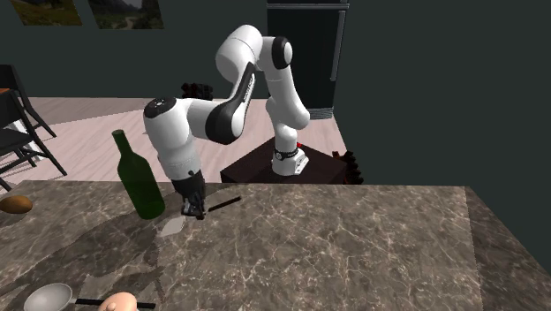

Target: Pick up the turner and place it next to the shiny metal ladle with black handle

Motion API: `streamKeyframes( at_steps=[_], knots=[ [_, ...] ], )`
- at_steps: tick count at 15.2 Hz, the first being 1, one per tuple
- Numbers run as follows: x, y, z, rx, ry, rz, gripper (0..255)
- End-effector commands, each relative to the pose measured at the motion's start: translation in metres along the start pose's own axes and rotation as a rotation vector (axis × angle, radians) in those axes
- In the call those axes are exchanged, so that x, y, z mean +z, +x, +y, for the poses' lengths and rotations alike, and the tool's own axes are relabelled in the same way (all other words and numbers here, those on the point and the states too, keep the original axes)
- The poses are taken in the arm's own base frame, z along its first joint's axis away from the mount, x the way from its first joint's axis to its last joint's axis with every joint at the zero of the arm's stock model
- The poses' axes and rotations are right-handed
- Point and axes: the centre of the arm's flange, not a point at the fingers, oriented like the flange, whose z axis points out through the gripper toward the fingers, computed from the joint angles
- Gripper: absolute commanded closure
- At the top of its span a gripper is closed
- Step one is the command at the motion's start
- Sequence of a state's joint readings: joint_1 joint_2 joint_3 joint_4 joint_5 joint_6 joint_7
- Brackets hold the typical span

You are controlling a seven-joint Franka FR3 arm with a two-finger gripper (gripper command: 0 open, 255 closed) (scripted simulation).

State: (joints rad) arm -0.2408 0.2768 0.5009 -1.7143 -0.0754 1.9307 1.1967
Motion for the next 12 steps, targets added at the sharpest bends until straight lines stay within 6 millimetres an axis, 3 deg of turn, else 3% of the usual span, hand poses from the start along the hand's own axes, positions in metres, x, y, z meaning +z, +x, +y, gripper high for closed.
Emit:
streamKeyframes(
  at_steps=[1, 12],
  knots=[
    [0.011, 0.002, 0.000, 0.000, 0.000, 0.000, 255],
    [0.069, 0.006, 0.000, 0.000, 0.000, 0.000, 255]
  ],
)
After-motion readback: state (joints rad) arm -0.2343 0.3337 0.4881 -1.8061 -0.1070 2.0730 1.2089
